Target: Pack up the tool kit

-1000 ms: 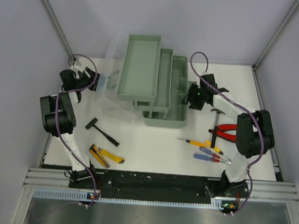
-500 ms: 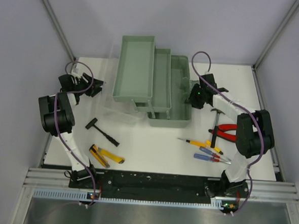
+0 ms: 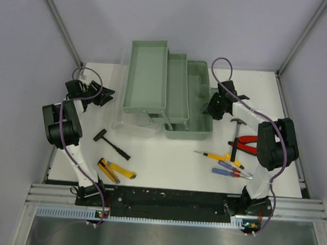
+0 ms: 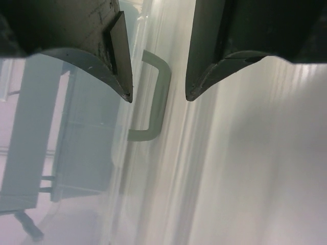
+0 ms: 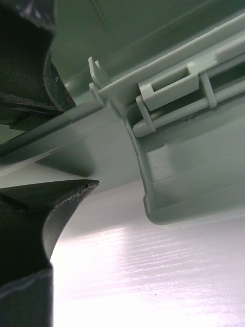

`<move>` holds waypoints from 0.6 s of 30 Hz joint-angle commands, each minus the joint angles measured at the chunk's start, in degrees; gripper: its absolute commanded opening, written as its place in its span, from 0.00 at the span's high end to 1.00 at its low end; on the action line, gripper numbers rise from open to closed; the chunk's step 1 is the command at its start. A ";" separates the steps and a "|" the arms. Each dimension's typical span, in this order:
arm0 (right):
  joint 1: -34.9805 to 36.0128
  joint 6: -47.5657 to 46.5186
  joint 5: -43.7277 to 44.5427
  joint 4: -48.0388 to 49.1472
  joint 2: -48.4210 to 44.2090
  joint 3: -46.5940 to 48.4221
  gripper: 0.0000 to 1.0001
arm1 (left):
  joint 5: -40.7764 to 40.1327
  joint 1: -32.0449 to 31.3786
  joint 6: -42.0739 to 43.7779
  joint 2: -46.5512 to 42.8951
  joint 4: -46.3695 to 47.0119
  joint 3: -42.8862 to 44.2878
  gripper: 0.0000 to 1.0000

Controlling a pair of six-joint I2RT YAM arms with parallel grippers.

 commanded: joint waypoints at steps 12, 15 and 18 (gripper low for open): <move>5.87 0.22 -4.51 3.42 4.53 5.73 0.92 | -14.55 -0.11 6.11 -11.55 -21.98 10.78 0.48; 6.58 0.57 -3.20 3.25 4.88 6.25 0.94 | -16.12 -0.11 7.16 -12.69 -23.99 11.66 0.47; 6.58 0.48 -2.32 2.90 5.14 6.87 0.94 | -19.02 -0.11 8.56 -13.31 -26.98 12.45 0.47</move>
